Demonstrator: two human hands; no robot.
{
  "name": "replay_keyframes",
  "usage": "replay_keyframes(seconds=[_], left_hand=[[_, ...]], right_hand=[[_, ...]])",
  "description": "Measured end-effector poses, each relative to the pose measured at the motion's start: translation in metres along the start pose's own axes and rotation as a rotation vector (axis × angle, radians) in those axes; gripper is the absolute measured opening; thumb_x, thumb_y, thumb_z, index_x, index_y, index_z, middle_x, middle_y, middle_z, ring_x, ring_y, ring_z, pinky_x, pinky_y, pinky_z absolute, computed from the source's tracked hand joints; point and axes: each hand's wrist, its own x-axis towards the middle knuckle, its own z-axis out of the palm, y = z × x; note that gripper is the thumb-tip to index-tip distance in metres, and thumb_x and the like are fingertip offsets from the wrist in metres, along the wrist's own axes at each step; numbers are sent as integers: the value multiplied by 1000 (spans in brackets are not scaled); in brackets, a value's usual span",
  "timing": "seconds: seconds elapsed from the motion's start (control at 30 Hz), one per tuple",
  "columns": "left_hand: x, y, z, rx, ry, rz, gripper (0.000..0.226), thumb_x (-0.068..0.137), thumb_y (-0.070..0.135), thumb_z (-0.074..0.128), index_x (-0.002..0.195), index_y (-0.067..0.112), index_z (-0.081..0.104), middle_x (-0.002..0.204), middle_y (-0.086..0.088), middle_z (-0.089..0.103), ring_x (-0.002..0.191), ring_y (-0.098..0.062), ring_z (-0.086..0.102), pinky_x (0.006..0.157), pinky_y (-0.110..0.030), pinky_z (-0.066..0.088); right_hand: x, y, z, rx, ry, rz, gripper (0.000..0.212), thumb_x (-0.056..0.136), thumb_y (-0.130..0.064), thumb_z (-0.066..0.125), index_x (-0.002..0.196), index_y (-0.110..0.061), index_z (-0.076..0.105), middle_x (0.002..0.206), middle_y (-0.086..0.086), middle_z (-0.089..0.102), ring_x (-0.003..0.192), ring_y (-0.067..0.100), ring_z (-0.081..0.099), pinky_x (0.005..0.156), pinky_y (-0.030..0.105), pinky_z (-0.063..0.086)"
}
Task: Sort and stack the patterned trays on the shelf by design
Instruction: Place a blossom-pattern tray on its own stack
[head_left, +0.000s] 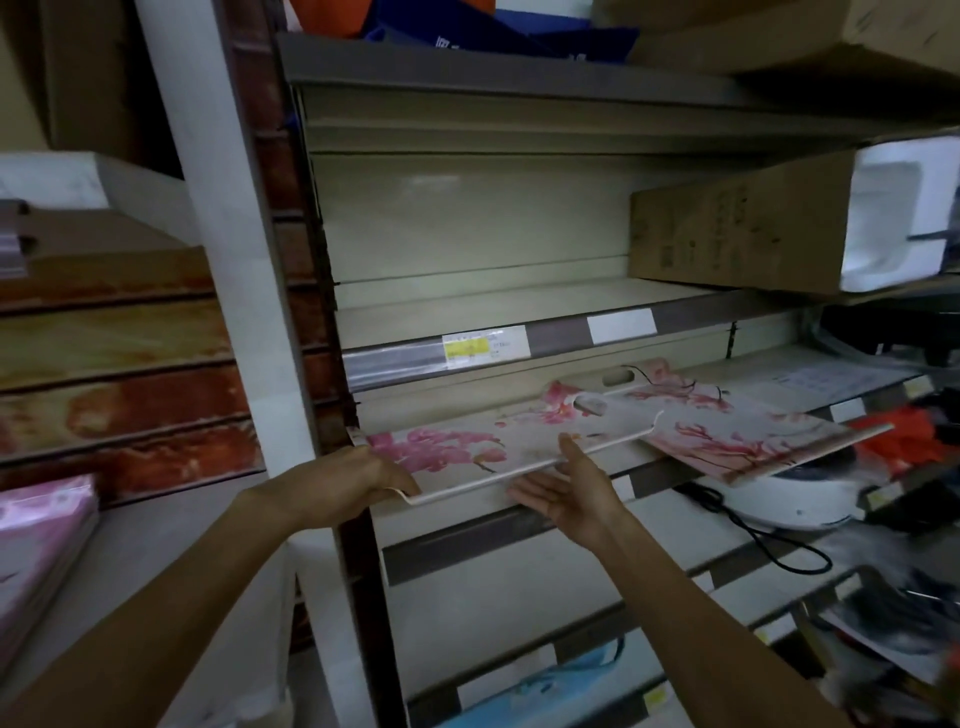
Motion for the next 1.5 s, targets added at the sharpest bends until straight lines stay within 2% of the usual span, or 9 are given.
replay_keyframes(seconds=[0.13,0.33,0.63,0.8,0.93,1.03,1.17,1.37,1.5], left_hand=[[4,13,-10,-8,17,57,63,91,59,29,113,18,71,116,8,71,103,-1,62,91,-10,45],[9,28,-11,74,43,79,27,98,22,51,119,24,67,122,12,68,109,-3,62,93,-23,50],[1,79,-15,-198,-19,98,26,91,28,64,117,27,68,116,19,67,106,6,60,92,-18,49],[-18,102,-28,-475,-203,-17,42,86,17,71,126,30,62,125,20,61,119,2,54,100,-22,48],[-31,106,-28,-705,17,-178,34,91,10,65,121,24,64,123,10,66,114,-5,61,97,-29,52],[-38,109,-8,-606,276,-486,25,93,22,61,118,26,62,123,3,65,106,-11,64,85,-20,53],[-55,121,27,-456,266,-745,40,100,32,45,136,13,48,131,-10,58,107,-19,57,83,-19,37],[-104,147,65,-749,196,-871,58,90,66,39,119,23,64,119,-3,68,104,-19,65,100,-41,48],[-141,167,71,-948,267,-927,67,77,75,46,103,20,73,99,-5,76,91,-25,73,93,-47,54]], right_hand=[[15,-12,10,116,42,-23,35,96,-34,54,113,-3,56,103,25,67,96,41,64,61,57,58],[27,-20,13,117,149,-78,30,102,-21,42,128,-9,49,102,21,62,89,39,62,46,54,56],[-9,-40,-3,24,155,-192,31,101,-28,45,126,-11,52,108,17,67,94,35,65,68,50,59],[-43,-49,-22,-60,149,-233,39,101,-37,42,129,-11,51,120,17,65,107,37,63,85,54,53],[-74,-43,-42,-110,101,-251,45,102,-40,39,131,-7,51,125,18,63,110,37,62,85,51,53],[-97,-32,-59,-140,36,-252,45,100,-41,40,130,-9,52,126,19,63,111,38,62,89,53,52],[-125,-10,-76,-193,59,-188,42,97,-45,46,119,-11,59,117,19,67,106,40,64,90,58,51],[-157,19,-83,-237,37,-156,40,96,-43,51,113,-9,63,113,16,70,102,35,67,84,48,54],[-170,39,-78,-288,-6,-118,38,96,-43,51,110,-10,65,108,13,73,96,31,70,77,43,56]])
